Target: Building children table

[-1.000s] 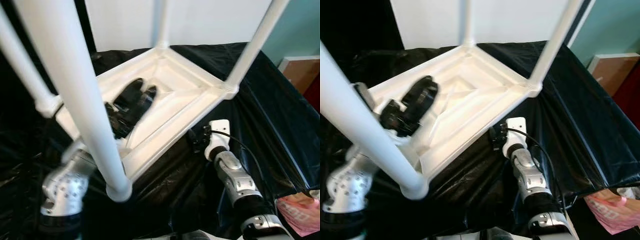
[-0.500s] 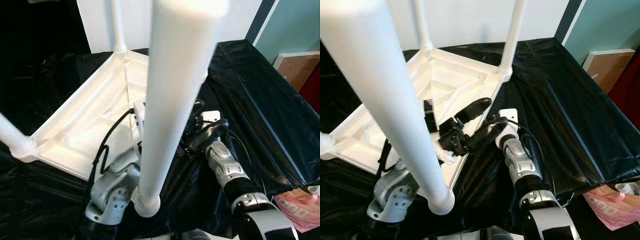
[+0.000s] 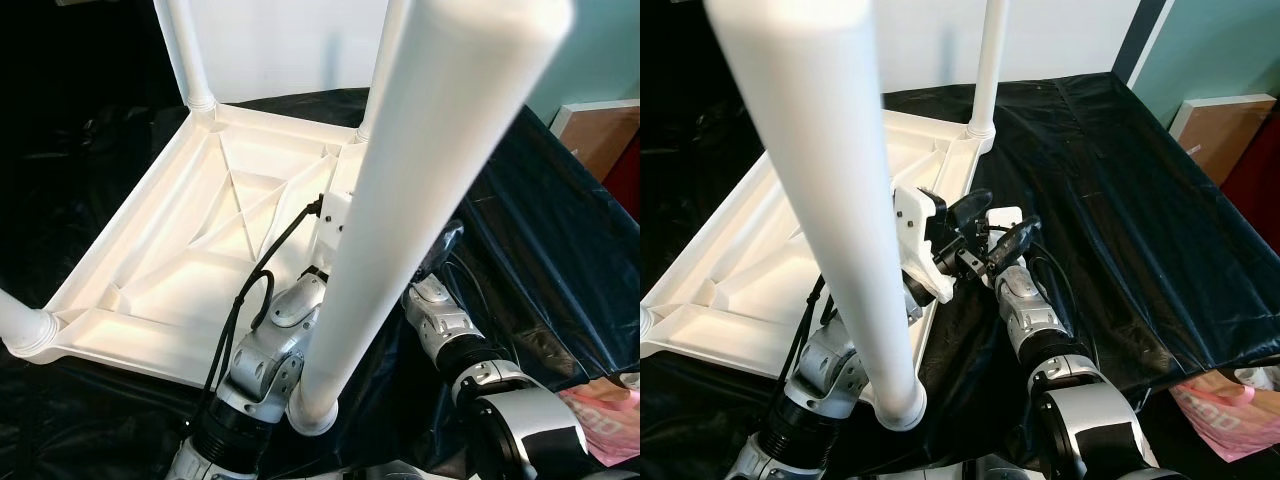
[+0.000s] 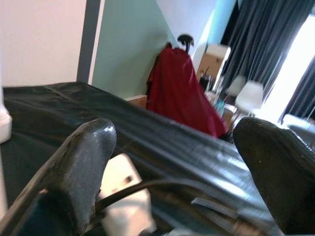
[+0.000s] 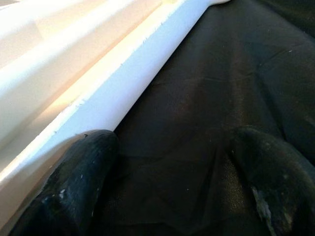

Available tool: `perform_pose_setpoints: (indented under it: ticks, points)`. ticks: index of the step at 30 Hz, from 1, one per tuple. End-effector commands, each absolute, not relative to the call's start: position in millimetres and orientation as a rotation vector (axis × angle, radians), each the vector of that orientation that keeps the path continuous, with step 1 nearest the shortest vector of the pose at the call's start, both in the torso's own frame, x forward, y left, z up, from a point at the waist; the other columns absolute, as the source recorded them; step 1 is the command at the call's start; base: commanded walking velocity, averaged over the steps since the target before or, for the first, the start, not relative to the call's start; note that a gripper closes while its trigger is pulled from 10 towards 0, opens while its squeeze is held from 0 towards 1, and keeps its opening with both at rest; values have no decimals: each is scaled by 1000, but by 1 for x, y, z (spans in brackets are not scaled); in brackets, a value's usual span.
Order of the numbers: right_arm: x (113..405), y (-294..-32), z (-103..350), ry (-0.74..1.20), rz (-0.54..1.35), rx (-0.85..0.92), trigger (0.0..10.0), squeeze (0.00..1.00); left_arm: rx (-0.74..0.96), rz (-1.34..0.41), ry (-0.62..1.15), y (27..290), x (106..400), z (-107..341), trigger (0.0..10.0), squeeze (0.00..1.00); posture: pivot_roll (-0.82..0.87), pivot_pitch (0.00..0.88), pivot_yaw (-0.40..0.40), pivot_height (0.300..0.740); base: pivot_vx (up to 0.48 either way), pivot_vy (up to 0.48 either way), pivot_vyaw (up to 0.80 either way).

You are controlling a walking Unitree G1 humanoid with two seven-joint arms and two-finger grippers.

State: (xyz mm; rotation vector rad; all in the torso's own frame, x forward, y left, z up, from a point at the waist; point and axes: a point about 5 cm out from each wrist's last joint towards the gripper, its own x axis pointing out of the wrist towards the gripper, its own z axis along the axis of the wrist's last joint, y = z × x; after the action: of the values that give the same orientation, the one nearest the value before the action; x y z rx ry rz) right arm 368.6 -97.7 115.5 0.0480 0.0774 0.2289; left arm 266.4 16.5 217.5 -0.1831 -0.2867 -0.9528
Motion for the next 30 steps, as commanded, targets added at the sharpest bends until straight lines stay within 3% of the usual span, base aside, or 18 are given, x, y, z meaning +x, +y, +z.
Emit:
perform_pose_setpoints:
  ticks: [1, 4, 5, 6, 8, 13, 16, 20, 27, 30]
  points:
    - [369, -105, 118, 37, 211, 53, 10000, 0, -94, -928, -300, 28, 272, 213, 10000, 0, 27, 123, -38, 740, 0, 0, 0]
    - [363, -135, 121, -29, 171, 19, 10000, 0, 205, -816, -265, 76, 287, 196, 10000, 0, 21, 119, -34, 740, 0, 0, 0]
    - [363, -135, 121, -29, 171, 19, 10000, 0, 205, -816, -265, 76, 287, 196, 10000, 0, 21, 119, -34, 740, 0, 0, 0]
    - [359, -146, 124, -59, 147, 23, 10000, 0, 313, -753, -235, 94, 294, 189, 10000, 0, 22, 119, -37, 740, 0, 0, 0]
    - [359, -146, 124, -59, 147, 23, 10000, 0, 313, -753, -235, 94, 294, 189, 10000, 0, 22, 119, -37, 740, 0, 0, 0]
    - [337, -169, 130, -148, 129, 66, 10000, 0, 475, -662, -175, 135, 301, 180, 10000, 0, 6, 121, -30, 740, 0, 0, 0]
    - [337, -169, 130, -148, 129, 66, 10000, 0, 475, -662, -175, 135, 301, 180, 10000, 0, 6, 121, -30, 740, 0, 0, 0]
    - [306, -179, 133, -161, 248, 69, 10000, 0, 619, -690, -118, 173, 292, 181, 10000, 0, -12, 121, -27, 740, 0, 0, 0]
    - [297, -183, 142, -144, 339, 40, 10000, 0, 790, -733, -31, 195, 298, 173, 10000, 0, -10, 114, -33, 740, 0, 0, 0]
    - [295, -182, 145, -144, 368, 35, 10000, 0, 768, -798, -30, 195, 294, 175, 10000, 0, -12, 112, -30, 740, 0, 0, 0]
